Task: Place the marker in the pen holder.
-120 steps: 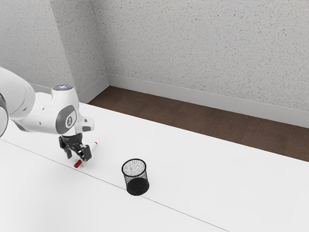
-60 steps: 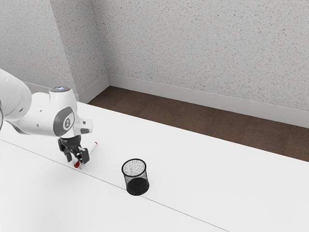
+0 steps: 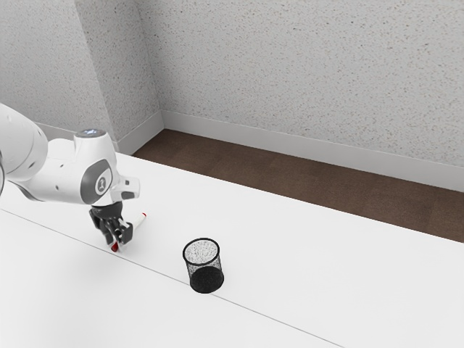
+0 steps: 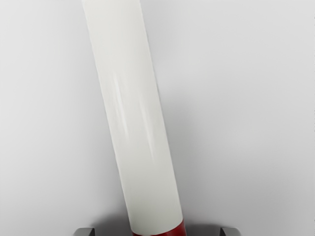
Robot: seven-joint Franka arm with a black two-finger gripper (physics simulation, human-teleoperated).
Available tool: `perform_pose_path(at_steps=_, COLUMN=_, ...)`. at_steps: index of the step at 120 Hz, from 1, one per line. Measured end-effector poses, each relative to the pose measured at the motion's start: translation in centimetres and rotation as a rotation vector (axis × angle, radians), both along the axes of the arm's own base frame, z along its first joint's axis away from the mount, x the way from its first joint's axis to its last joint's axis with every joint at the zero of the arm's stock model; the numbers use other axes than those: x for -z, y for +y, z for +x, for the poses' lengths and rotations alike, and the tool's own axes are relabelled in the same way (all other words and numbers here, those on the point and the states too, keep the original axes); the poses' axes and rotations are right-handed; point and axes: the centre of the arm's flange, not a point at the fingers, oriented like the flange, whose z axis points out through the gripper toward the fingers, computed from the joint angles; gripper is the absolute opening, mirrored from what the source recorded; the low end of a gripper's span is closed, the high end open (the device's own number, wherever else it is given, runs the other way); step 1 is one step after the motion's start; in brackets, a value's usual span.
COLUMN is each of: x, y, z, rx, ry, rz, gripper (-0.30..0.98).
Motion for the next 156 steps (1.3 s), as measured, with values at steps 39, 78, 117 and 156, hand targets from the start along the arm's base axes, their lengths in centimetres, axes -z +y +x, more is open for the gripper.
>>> perform_pose_path(at_steps=39, x=-0.4, y=-0.4, z=0.0, rx=0.008, ry=-0.007, rz=-0.003, gripper=0.19)
perform_pose_path(at_steps=78, x=-0.2, y=-0.4, z=-0.2, rx=0.009, ry=-0.003, rz=-0.003, gripper=0.07)
perform_pose_path(at_steps=117, x=-0.5, y=-0.4, z=0.0, rx=0.000, ry=-0.012, rz=0.009, gripper=-0.08)
perform_pose_path(at_steps=156, x=-6.9, y=-2.6, z=1.7, rx=0.044, ry=-0.128, rz=0.019, gripper=-0.10)
